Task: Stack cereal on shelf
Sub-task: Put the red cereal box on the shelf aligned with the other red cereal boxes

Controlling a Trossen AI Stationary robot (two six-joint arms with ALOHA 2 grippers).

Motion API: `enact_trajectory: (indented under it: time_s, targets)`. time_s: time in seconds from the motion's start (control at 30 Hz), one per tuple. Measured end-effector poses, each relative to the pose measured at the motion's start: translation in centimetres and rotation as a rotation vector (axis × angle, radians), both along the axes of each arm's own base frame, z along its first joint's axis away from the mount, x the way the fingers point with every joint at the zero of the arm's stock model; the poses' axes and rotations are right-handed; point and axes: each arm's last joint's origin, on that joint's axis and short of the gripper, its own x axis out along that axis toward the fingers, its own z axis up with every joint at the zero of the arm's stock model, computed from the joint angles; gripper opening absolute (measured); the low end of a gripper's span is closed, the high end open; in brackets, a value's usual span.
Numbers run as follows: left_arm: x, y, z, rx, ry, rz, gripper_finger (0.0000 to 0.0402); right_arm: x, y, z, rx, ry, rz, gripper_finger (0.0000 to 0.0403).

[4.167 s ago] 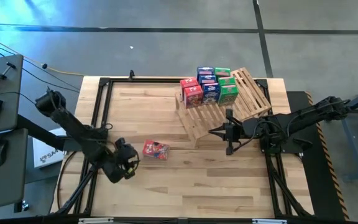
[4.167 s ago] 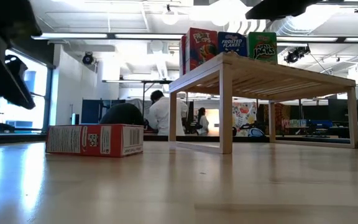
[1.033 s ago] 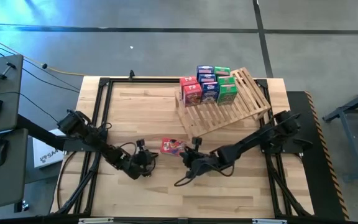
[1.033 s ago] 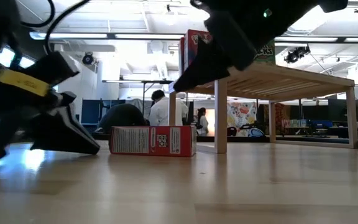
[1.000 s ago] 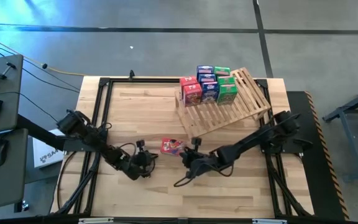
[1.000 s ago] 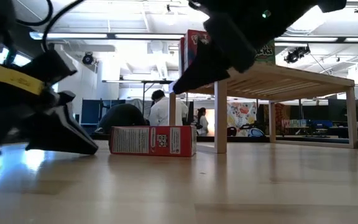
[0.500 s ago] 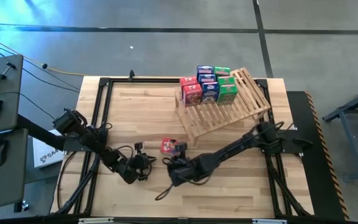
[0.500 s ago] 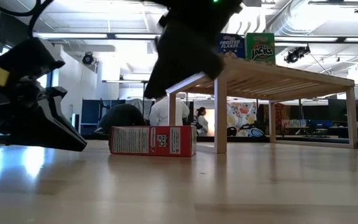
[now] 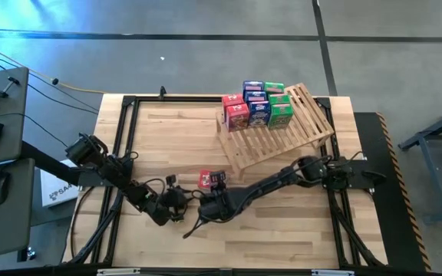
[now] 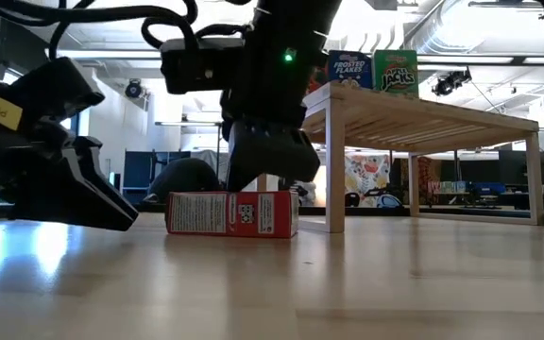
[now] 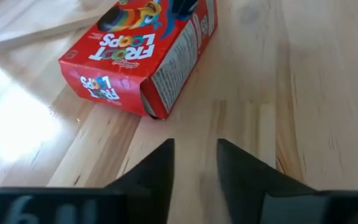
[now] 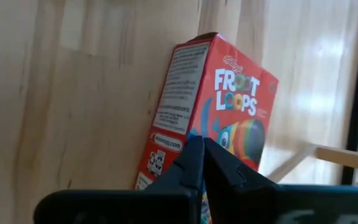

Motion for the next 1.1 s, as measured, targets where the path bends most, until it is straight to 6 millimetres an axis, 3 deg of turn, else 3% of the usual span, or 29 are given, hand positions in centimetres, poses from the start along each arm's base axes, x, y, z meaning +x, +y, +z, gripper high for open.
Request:
enact_trajectory:
  time_s: [0.3,0.5,0.7,1.1]
  targets:
    - [0.0,0.2,0.2,0.016,-0.055,0.075,0.0198,0.2,0.1,0.1,0.117,0.0,0.011,0.0]
    - [0.2,0.5,0.2,0.054,-0.043,0.069,0.0217,0.9,0.6,0.2,0.203,-0.034,0.078,0.0]
    - [0.3,0.5,0.1,0.077,-0.007,0.017,0.0196,1.3,1.0,0.5,0.262,-0.057,0.14,0.0]
    - [1.4,0.9,0.3,0.1,0.017,-0.07,0.0107,1.8,1.5,1.3,0.376,-0.107,0.2,0.0]
